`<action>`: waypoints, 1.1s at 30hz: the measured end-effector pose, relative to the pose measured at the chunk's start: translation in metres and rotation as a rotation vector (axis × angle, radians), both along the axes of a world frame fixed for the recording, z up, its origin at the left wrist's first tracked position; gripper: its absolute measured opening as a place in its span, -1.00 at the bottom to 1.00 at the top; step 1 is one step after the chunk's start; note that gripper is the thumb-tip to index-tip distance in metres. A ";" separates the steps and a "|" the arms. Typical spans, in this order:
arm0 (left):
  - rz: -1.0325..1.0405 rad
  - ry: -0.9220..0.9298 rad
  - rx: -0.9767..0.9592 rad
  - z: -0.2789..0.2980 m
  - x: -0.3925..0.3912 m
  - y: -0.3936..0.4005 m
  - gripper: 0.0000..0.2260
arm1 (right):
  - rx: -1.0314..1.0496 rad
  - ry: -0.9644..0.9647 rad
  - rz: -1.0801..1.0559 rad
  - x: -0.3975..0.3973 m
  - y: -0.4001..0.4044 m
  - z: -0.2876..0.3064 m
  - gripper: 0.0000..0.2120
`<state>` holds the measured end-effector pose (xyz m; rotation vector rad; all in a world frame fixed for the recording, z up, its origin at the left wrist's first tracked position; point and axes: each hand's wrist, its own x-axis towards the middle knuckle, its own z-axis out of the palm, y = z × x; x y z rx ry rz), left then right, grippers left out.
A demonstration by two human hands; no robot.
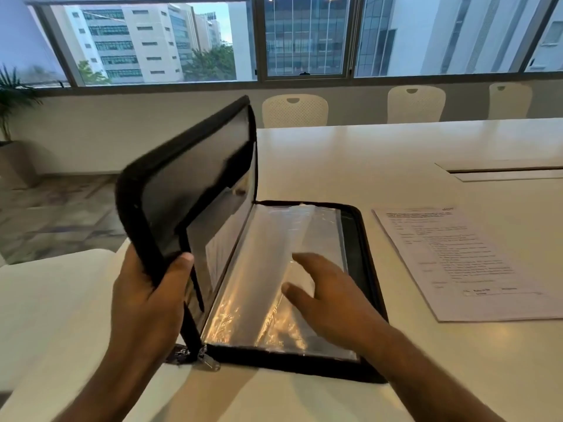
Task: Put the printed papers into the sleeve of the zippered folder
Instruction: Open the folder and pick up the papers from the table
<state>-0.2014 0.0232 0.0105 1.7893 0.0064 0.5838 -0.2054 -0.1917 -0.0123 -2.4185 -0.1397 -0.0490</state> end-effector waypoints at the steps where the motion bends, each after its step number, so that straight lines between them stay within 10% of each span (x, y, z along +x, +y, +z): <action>1: 0.015 0.013 -0.042 0.000 0.001 0.003 -0.86 | -0.111 0.035 -0.027 -0.002 -0.002 -0.013 -0.40; 24: 0.133 0.435 -0.726 -0.053 -0.020 0.047 -0.73 | -0.506 0.058 0.171 0.026 -0.076 -0.059 -0.10; 33: 0.205 0.371 -0.506 -0.064 -0.026 0.071 -0.43 | -0.515 0.053 0.197 0.024 -0.087 -0.058 -0.08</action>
